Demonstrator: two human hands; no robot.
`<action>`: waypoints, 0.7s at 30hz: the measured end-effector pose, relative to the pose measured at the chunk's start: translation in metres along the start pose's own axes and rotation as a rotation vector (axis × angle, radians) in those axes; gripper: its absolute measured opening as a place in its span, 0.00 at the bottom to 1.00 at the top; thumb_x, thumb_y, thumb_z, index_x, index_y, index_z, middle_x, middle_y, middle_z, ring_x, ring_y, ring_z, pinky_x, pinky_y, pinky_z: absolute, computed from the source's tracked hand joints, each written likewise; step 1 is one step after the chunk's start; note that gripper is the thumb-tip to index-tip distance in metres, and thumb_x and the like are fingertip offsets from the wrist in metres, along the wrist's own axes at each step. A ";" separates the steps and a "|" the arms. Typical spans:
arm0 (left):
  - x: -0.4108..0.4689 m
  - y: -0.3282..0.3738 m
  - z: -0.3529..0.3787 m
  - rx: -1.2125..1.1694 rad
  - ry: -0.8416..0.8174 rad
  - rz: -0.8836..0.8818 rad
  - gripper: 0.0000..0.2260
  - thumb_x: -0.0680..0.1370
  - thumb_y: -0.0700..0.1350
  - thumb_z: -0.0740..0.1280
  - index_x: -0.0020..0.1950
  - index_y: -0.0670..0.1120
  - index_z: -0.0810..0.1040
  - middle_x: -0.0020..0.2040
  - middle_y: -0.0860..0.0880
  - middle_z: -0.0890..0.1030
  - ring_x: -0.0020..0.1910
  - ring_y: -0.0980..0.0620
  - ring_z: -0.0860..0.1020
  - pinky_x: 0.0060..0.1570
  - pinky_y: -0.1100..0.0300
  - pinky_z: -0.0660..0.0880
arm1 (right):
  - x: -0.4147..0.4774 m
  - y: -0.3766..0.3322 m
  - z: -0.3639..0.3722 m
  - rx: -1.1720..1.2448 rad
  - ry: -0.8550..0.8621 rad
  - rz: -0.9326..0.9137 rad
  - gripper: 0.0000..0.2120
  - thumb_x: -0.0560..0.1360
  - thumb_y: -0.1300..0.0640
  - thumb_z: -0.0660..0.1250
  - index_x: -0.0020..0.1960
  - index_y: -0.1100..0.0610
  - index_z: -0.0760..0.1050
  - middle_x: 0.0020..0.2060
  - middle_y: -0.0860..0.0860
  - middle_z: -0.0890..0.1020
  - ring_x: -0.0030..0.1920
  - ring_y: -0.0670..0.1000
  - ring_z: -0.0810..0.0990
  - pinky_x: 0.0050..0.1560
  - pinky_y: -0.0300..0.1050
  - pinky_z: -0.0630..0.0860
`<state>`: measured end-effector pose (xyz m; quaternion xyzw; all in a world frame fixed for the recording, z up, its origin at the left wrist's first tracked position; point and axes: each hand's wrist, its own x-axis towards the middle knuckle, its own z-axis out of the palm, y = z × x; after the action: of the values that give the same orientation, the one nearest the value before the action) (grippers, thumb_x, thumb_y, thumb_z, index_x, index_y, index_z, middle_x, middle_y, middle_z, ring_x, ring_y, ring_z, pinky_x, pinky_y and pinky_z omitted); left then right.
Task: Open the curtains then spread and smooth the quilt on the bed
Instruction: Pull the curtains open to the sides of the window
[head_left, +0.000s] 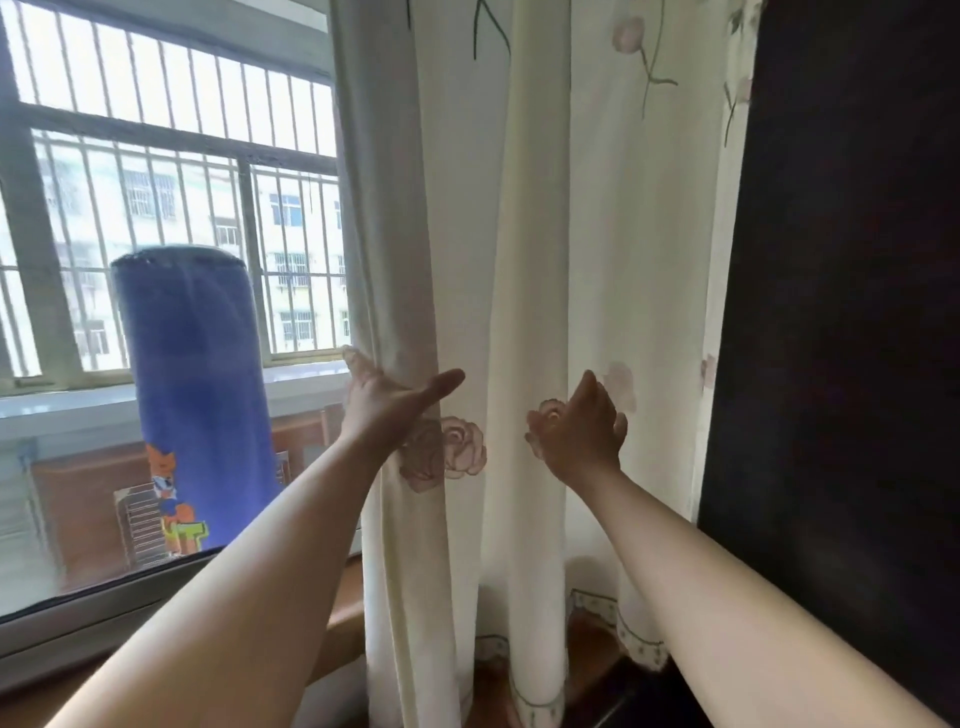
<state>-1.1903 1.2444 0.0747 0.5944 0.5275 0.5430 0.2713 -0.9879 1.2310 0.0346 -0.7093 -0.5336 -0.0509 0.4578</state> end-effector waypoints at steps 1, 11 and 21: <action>0.007 -0.001 0.008 0.024 0.022 0.001 0.70 0.49 0.74 0.73 0.77 0.47 0.38 0.76 0.44 0.59 0.73 0.42 0.61 0.71 0.44 0.61 | 0.005 0.003 0.005 0.017 -0.019 0.015 0.33 0.73 0.47 0.64 0.70 0.64 0.59 0.66 0.57 0.71 0.69 0.58 0.67 0.71 0.59 0.57; 0.074 0.003 0.092 0.218 0.011 0.130 0.15 0.73 0.56 0.71 0.41 0.44 0.76 0.31 0.49 0.78 0.33 0.49 0.78 0.30 0.60 0.69 | 0.076 0.054 0.025 -0.392 0.046 -0.149 0.11 0.78 0.56 0.60 0.40 0.54 0.77 0.40 0.53 0.80 0.54 0.55 0.78 0.61 0.50 0.70; 0.158 -0.001 0.204 0.288 -0.123 0.209 0.15 0.77 0.54 0.66 0.49 0.42 0.78 0.45 0.42 0.82 0.46 0.41 0.80 0.45 0.53 0.75 | 0.151 0.132 0.001 -0.606 0.186 -0.084 0.12 0.76 0.64 0.55 0.46 0.55 0.77 0.43 0.51 0.82 0.45 0.55 0.77 0.53 0.43 0.63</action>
<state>-1.0238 1.4418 0.0768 0.7109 0.5174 0.4497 0.1571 -0.8180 1.3374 0.0395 -0.7829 -0.4789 -0.2911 0.2702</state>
